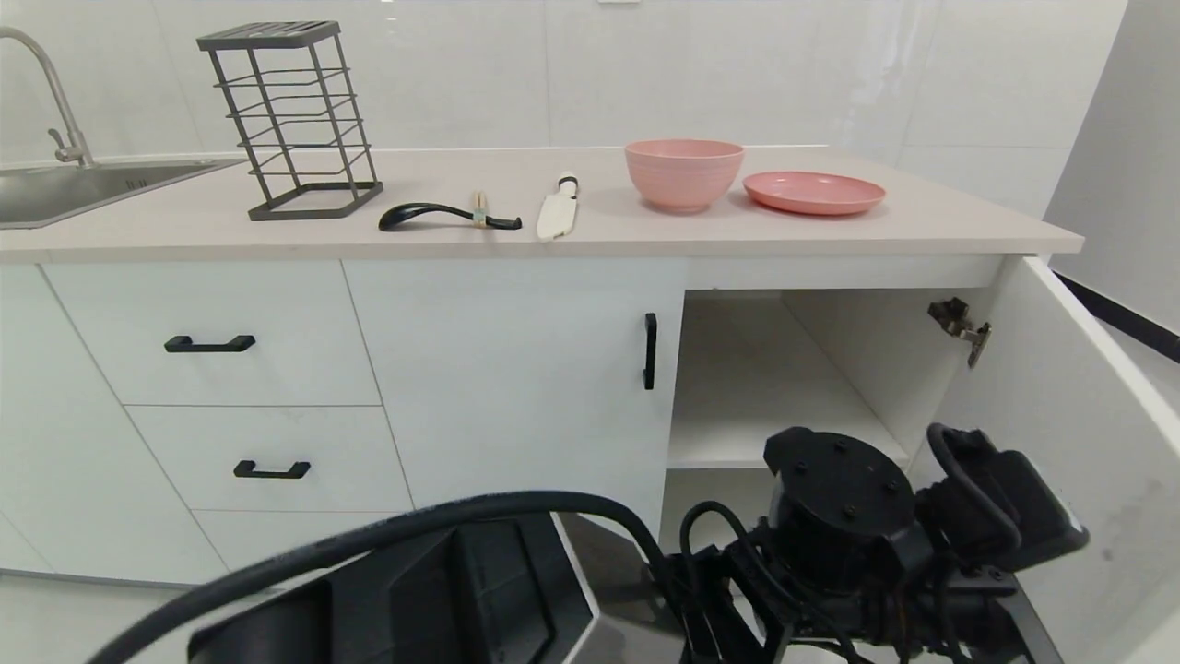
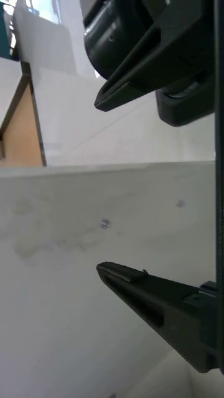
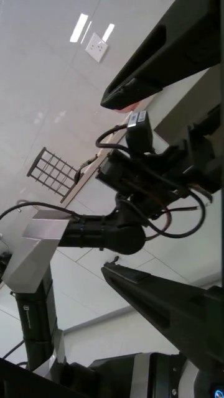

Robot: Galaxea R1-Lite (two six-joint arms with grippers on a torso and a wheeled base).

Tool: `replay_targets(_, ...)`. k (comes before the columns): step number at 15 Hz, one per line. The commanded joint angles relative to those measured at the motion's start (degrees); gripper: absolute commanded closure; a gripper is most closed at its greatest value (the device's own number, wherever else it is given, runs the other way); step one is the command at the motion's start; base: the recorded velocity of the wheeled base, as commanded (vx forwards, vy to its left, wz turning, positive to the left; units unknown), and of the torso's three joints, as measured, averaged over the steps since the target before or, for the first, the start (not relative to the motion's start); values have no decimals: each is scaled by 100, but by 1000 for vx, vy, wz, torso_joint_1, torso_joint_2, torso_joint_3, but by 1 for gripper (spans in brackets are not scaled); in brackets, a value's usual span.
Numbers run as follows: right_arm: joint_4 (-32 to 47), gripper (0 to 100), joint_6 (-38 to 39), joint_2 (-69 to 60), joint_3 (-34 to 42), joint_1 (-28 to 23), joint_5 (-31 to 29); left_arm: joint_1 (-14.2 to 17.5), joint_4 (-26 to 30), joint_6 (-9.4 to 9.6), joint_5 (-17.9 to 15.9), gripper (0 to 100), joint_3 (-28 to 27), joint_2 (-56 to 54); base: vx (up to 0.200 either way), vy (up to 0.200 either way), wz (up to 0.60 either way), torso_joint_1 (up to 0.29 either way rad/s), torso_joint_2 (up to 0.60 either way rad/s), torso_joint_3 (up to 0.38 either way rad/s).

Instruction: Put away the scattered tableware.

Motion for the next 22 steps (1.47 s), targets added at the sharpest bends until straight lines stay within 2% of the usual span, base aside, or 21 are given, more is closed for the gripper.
replay_targets(1,16,0,-4,-70,11,0,0,78,-121,-12,47,0,-255,325,0,0,0,0,0,0)
replay_targets(4,139,0,-39,-70,11,0,0,306,-341,-30,47,0,-255,299,0,0,0,0,0,0)
replay_targets(6,262,0,-110,-70,11,0,26,631,-359,-39,47,0,-264,114,0,0,0,0,0,0)
replay_targets(9,411,0,-206,-70,11,0,114,1668,-359,-47,100,0,-79,-844,0,0,0,0,0,0)
replay_targets(10,508,0,-215,-70,11,0,114,1941,-402,-91,205,0,255,-1152,0,0,0,0,0,0)
replay_targets(12,710,0,-224,-70,11,0,114,2301,-1009,-276,258,0,1336,-1670,0,0,0,0,0,0)
replay_targets(13,736,0,-224,-70,11,0,114,2354,-1229,-355,258,0,1714,-1802,0,0,0,0,0,0)
replay_targets(15,789,0,-233,-70,11,0,123,2433,-2002,-645,275,0,3023,-2189,0,0,0,0,0,0)
replay_targets(16,868,0,-294,-70,11,0,123,2380,-2354,-847,337,0,3709,-2417,0,0,0,0,0,0)
replay_targets(17,1000,0,-338,-70,11,0,123,2371,-2732,-1005,618,0,4430,-2707,0,0,0,0,0,0)
replay_targets(19,1158,0,-356,-70,11,0,132,2486,-3110,-1234,996,0,5168,-3147,0,0,0,0,0,0)
replay_targets(21,1255,0,-373,-70,11,0,246,2802,-3110,-1339,1339,0,6012,-3929,0,0,0,0,0,0)
replay_targets(22,1272,0,-373,-70,11,0,263,2864,-3110,-1427,1409,0,6223,-4228,0,0,0,0,0,0)
